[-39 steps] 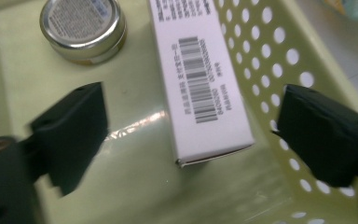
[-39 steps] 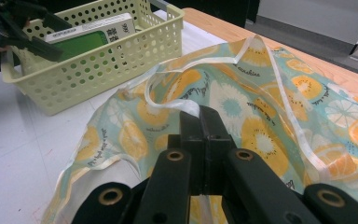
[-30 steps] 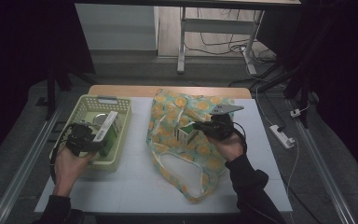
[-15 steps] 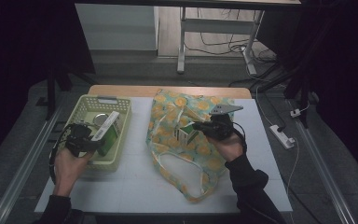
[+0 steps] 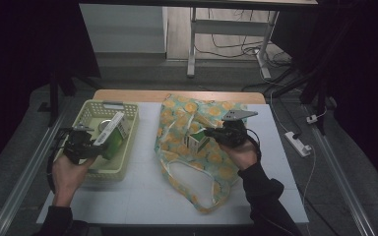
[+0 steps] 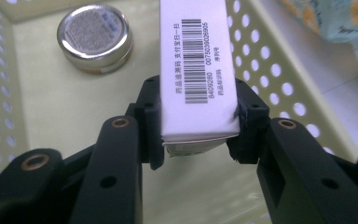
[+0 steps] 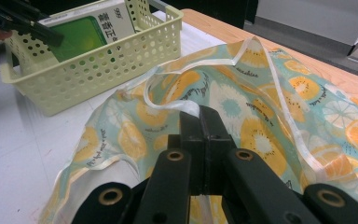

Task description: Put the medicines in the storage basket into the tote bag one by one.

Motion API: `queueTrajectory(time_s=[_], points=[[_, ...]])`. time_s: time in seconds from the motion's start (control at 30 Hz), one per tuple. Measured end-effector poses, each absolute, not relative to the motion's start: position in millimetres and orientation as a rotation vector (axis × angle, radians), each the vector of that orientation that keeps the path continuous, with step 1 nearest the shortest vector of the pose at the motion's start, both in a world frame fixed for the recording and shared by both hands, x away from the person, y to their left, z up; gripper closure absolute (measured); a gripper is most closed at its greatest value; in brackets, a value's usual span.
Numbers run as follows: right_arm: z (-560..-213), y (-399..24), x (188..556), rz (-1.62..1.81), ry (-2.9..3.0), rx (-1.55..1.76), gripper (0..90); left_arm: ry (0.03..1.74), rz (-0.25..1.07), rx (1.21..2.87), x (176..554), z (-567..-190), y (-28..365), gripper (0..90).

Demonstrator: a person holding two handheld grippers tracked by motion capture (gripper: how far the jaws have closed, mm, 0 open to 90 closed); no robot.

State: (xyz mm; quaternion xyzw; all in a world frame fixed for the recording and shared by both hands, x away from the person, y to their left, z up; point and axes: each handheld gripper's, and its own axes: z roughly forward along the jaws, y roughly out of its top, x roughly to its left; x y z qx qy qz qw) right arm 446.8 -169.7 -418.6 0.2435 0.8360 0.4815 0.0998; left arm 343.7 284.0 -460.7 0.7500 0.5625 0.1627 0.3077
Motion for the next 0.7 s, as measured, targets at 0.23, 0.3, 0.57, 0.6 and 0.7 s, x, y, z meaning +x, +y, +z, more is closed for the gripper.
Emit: queueTrajectory(time_s=[0.23,0.3,0.57,0.6,0.7], points=[[-418.1,-170.3,446.8,1.427,2.465,0.72,89.8,1.453,0.447,1.954,336.9,-448.3,287.0,61.8],[-418.0,-170.4,446.8,1.429,2.464,0.721,89.8,1.437,0.454,1.946,334.5,-443.8,287.4,61.8],[-417.1,-171.5,446.8,1.433,2.455,0.722,89.8,1.361,0.461,1.92,324.9,-425.9,285.9,61.8],[-417.0,-171.8,447.0,1.434,2.454,0.722,89.8,1.352,0.462,1.915,323.7,-423.8,285.2,61.9],[-416.4,-172.7,447.0,1.432,2.449,0.723,89.8,1.32,0.458,1.906,320.2,-417.2,283.3,61.9]])
